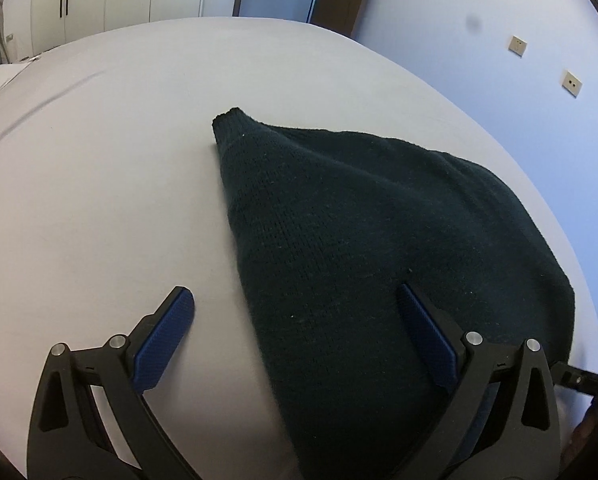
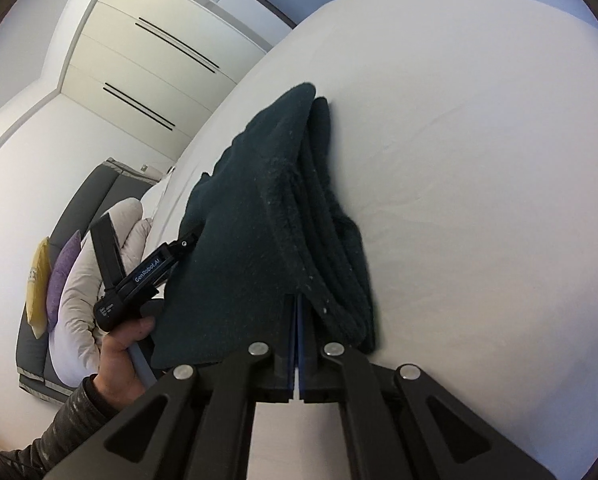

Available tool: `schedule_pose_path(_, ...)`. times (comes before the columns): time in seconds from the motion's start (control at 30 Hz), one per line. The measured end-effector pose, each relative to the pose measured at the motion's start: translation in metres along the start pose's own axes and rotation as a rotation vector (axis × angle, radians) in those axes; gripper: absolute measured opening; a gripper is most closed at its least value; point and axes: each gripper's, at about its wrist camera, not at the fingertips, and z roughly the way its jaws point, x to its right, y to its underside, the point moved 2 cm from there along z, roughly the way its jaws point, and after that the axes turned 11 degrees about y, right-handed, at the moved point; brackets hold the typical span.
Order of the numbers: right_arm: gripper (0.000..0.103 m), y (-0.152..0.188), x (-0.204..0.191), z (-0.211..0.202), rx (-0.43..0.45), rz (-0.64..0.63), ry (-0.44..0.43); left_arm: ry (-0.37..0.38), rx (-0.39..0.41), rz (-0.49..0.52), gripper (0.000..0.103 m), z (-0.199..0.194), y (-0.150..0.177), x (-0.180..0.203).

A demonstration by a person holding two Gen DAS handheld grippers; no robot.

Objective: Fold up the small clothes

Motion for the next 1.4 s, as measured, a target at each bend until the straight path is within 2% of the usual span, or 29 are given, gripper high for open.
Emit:
schedule_pose_path(0.03,0.000,0.000,0.000,-0.005,0.009,0.005,0.004,-0.005,0.010,0.002,0.103,-0.005,-0.001,0.001)
schedule_pose_path(0.1,0.015,-0.006,-0.003,-0.022,0.045,0.001,0.009,-0.015,0.057,-0.026,0.103,-0.024,-0.001,0.002)
schedule_pose_path(0.13,0.037,-0.009,-0.002,-0.034,0.069,-0.009,0.007,-0.024,0.083,-0.050,0.103,-0.033,0.000,0.000)
schedule_pose_path(0.17,0.064,-0.014,0.002,-0.047,0.096,-0.017,0.029,-0.025,0.117,-0.083,0.103,-0.042,0.000,-0.003)
schedule_pose_path(0.2,0.072,-0.020,0.003,-0.053,0.113,-0.019,0.048,0.004,0.152,-0.124,0.103,-0.051,0.002,-0.006)
schedule_pose_path(0.23,0.074,-0.026,0.003,-0.056,0.123,-0.018,0.051,0.031,0.178,-0.160,0.103,-0.057,0.005,-0.009)
schedule_pose_path(0.3,0.074,-0.039,0.000,-0.055,0.121,-0.012,0.039,0.045,0.181,-0.204,0.103,-0.063,0.009,-0.011)
schedule_pose_path(0.37,0.074,-0.050,-0.008,-0.048,0.113,-0.037,0.029,0.073,0.129,-0.215,0.103,-0.056,0.012,-0.009)
schedule_pose_path(0.43,0.074,-0.061,-0.017,-0.027,0.064,-0.074,0.037,0.085,0.067,-0.221,0.103,-0.045,0.015,-0.006)
schedule_pose_path(0.5,0.074,-0.070,-0.020,-0.006,-0.002,-0.087,0.054,0.112,0.047,-0.231,0.103,-0.040,0.017,-0.004)
schedule_pose_path(0.57,0.074,-0.077,-0.023,0.018,-0.058,-0.099,0.056,0.137,0.024,-0.239,0.103,-0.033,-0.001,-0.012)
schedule_pose_path(0.6,0.074,-0.081,-0.020,0.029,-0.078,-0.090,0.057,0.158,-0.008,-0.252,0.103,-0.025,0.001,-0.012)
schedule_pose_path(0.7,0.074,-0.095,-0.004,0.047,-0.116,-0.006,-0.020,0.204,-0.031,-0.308,0.103,0.001,-0.002,-0.028)
schedule_pose_path(0.77,0.074,-0.102,-0.001,0.051,-0.133,0.025,-0.061,0.217,-0.040,-0.301,0.102,0.007,-0.004,-0.029)
schedule_pose_path(0.83,0.073,-0.108,-0.001,0.062,-0.187,0.045,-0.121,0.230,-0.063,-0.283,0.101,0.013,-0.007,-0.027)
schedule_pose_path(0.9,0.065,-0.115,0.000,0.072,-0.237,0.062,-0.141,0.263,-0.080,-0.284,0.089,0.017,-0.009,-0.026)
schedule_pose_path(0.93,0.054,-0.117,0.000,0.076,-0.257,0.068,-0.135,0.286,-0.091,-0.289,0.084,0.019,-0.010,-0.026)
schedule_pose_path(0.97,0.044,-0.120,0.000,0.082,-0.284,0.079,-0.130,0.312,-0.099,-0.298,0.070,0.022,-0.011,-0.026)
schedule_pose_path(1.0,0.041,-0.121,0.000,0.086,-0.298,0.081,-0.128,0.349,-0.113,-0.319,0.063,0.026,-0.011,-0.026)
schedule_pose_path(1.07,0.034,-0.122,-0.003,0.092,-0.320,0.068,-0.120,0.355,-0.122,-0.331,0.059,0.030,-0.012,-0.023)
schedule_pose_path(1.2,0.028,-0.120,-0.008,0.090,-0.299,0.052,-0.112,0.384,-0.110,-0.341,0.045,0.022,-0.013,-0.020)
schedule_pose_path(1.27,0.027,-0.119,-0.014,0.084,-0.279,0.028,-0.093,0.404,-0.103,-0.361,0.041,0.029,-0.021,-0.026)
schedule_pose_path(1.4,0.027,-0.123,-0.025,0.070,-0.236,0.003,-0.075,0.422,-0.088,-0.366,0.035,0.009,-0.029,-0.015)
